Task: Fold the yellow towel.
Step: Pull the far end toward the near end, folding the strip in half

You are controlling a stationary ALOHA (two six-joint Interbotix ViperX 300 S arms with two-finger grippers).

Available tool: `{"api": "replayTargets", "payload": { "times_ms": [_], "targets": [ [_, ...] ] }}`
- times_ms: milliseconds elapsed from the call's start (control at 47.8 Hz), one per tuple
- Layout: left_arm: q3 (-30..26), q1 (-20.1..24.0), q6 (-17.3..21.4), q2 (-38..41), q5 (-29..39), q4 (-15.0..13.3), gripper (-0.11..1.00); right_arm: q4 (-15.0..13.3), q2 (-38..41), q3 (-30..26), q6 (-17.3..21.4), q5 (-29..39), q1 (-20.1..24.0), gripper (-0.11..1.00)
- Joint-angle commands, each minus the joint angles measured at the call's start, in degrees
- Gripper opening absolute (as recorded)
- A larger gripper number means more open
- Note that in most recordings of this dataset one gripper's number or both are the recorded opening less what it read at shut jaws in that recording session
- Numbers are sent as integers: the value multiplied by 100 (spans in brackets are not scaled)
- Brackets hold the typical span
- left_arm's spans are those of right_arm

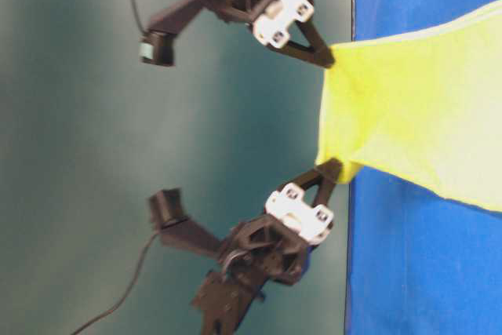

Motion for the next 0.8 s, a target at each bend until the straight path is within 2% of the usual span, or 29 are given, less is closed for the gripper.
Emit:
{"api": "replayTargets", "payload": {
  "times_ms": [0,230,439,607,774],
  "targets": [
    [114,-193,9,-431,53,0,3,18,-360,26,35,167,272,5],
    [598,-958,9,-958,369,0,3,26,-606,290,483,360,1143,5],
    [668,-1600,-9,-914,642,0,3,26,-606,448,1028,483,1925,5],
    [677,-2048,-88,-457,642,0,3,26,-422,624,1336,369,2232,5],
    [615,-2399,-193,18,624,-9,3,26,-35,773,1670,-70,2426,5]
  ]
}}
